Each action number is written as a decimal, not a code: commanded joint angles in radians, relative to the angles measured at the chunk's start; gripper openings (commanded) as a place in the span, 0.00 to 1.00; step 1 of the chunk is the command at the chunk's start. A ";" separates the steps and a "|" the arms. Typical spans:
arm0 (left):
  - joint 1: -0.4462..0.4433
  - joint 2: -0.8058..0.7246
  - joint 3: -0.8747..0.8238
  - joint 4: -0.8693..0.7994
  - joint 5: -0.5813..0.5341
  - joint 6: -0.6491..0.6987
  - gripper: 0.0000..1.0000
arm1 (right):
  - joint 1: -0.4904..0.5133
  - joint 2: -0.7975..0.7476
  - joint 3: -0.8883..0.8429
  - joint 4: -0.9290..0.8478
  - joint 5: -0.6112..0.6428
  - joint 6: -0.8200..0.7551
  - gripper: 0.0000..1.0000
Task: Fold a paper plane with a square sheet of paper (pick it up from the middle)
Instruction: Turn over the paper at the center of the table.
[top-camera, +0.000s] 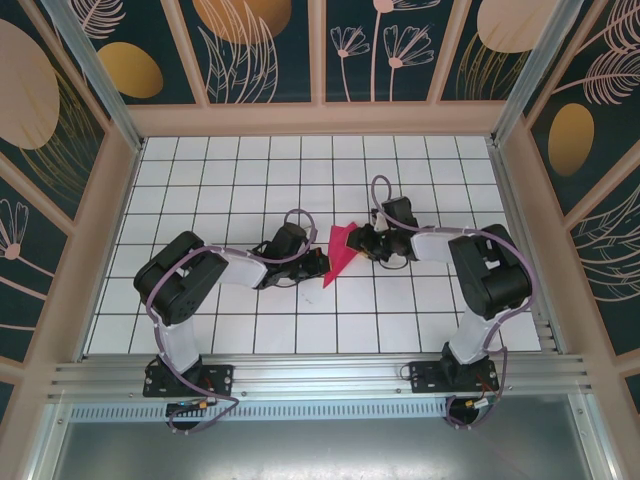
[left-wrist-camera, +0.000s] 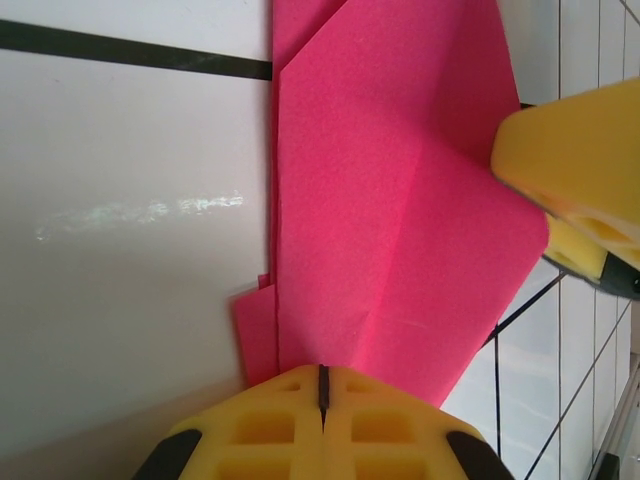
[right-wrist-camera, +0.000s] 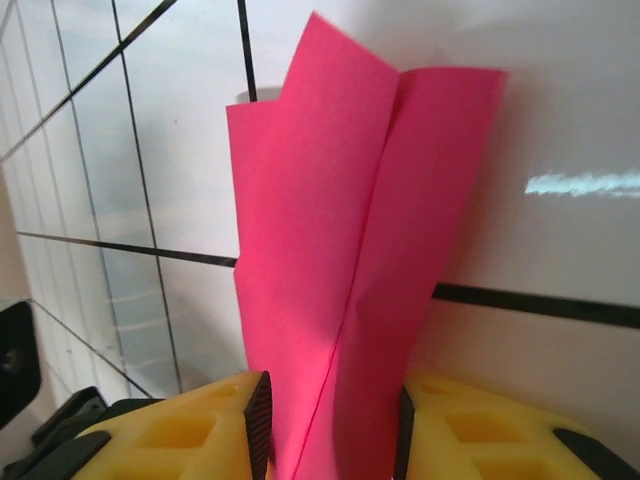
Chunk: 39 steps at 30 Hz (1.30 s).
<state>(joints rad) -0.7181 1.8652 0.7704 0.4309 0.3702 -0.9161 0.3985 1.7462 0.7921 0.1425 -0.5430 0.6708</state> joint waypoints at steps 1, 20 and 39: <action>-0.015 0.005 -0.039 -0.039 0.040 -0.043 0.00 | -0.002 -0.062 -0.055 0.082 -0.034 0.082 0.39; -0.014 -0.009 -0.091 0.075 0.063 -0.114 0.00 | 0.065 0.021 -0.063 0.275 -0.009 0.169 0.32; -0.014 -0.028 -0.145 0.185 0.061 -0.159 0.00 | 0.103 0.065 0.002 0.180 0.027 0.049 0.13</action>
<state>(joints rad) -0.7212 1.8549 0.6544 0.6292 0.4126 -1.0607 0.4957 1.8095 0.7506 0.3614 -0.5236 0.7773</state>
